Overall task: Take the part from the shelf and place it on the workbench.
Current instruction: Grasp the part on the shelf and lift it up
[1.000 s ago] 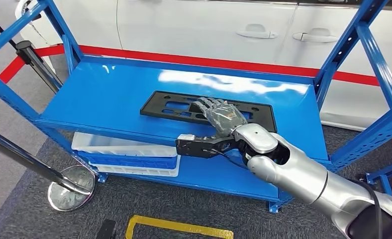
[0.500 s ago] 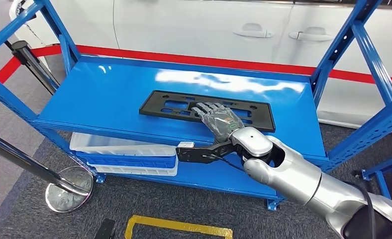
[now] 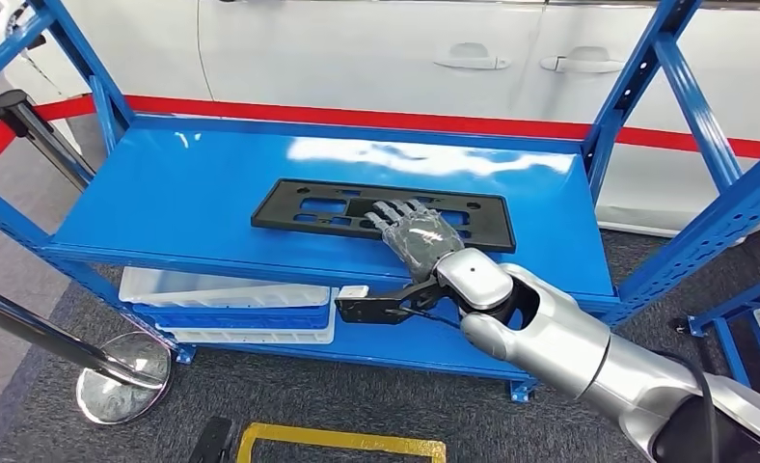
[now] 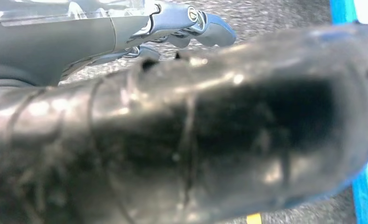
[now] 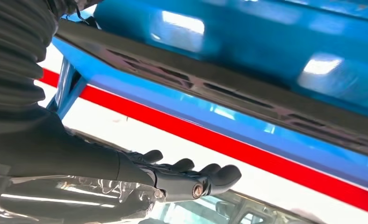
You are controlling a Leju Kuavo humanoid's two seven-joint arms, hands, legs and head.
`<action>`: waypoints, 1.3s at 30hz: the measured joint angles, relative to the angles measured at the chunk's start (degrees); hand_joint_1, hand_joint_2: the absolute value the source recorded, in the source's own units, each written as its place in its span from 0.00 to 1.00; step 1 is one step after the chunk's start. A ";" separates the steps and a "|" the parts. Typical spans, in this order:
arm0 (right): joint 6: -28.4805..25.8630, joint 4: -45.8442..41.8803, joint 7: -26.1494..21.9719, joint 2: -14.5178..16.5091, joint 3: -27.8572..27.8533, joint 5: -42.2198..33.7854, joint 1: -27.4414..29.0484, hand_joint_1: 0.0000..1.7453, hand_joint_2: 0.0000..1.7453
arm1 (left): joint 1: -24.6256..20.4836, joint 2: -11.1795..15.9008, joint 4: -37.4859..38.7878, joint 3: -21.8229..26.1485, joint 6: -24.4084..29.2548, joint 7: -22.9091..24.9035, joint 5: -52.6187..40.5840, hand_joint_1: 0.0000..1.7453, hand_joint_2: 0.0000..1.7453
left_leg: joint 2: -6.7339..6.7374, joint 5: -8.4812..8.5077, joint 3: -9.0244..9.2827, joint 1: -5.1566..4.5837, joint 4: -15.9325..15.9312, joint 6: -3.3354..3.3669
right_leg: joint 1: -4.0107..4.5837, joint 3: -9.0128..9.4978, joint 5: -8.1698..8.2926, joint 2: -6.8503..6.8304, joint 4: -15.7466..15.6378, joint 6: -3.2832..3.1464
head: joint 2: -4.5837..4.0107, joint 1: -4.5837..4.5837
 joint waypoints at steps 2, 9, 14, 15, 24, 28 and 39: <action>0.32 0.02 0.01 0.13 0.05 0.95 0.01 0.00 1.00 | -0.19 -0.13 0.00 -0.26 -0.04 -0.15 -0.05 0.00 0.00 | 0.08 0.09 0.17 0.05 -0.46 0.39 | -0.04 -0.08 -0.04 0.02 -0.13 0.64 | 0.00 0.00; 0.50 0.01 0.26 0.17 0.06 3.87 0.37 0.00 1.00 | -0.64 -0.45 0.00 -0.55 -0.16 -0.31 -0.17 0.00 0.00 | 0.46 -0.05 1.05 0.34 -1.12 1.76 | 0.10 -7.96 -6.33 -0.58 15.44 1.55 | 0.00 0.31; 1.43 0.02 0.51 0.20 0.06 5.91 0.43 0.00 1.00 | -0.66 -0.79 0.00 -0.58 -0.29 -0.30 -0.25 0.00 0.00 | 0.35 -1.45 1.61 0.11 -0.02 0.95 | 0.28 -1.63 0.66 -1.13 1.80 0.76 | 0.01 0.33; 1.55 0.01 0.52 0.24 0.06 6.15 0.46 0.00 1.00 | -0.69 -0.80 0.00 -0.58 -0.29 -0.30 -0.26 0.00 0.00 | 0.36 -1.58 1.54 0.00 0.07 0.70 | 0.39 -1.21 0.39 -1.13 1.00 0.54 | 0.01 0.32; 3.05 -0.01 0.97 0.26 0.06 6.92 0.93 0.00 1.00 | -0.67 -0.87 0.00 -0.61 -0.29 -0.34 -0.46 0.00 0.00 | 0.45 -7.69 -7.41 0.24 16.45 -1.17 | 0.09 0.12 -0.30 -0.68 0.17 -1.23 | 0.00 -0.12; 4.29 0.01 1.35 0.26 0.06 6.91 1.03 0.00 1.00 | -0.58 -0.75 0.00 -0.61 -0.30 -0.37 -0.45 0.00 0.00 | 0.28 0.33 -3.67 -0.03 5.30 -0.01 | 0.30 1.28 -1.18 -0.25 0.15 -0.98 | 0.00 -0.10; 7.43 0.55 3.85 0.10 0.10 9.41 1.06 0.00 1.00 | -0.87 -0.76 0.00 -0.61 -0.38 -0.46 -0.51 0.00 0.00 | 0.36 0.25 0.72 0.16 -1.17 1.90 | 0.11 -6.97 -7.00 -0.57 14.89 1.42 | 0.01 -0.04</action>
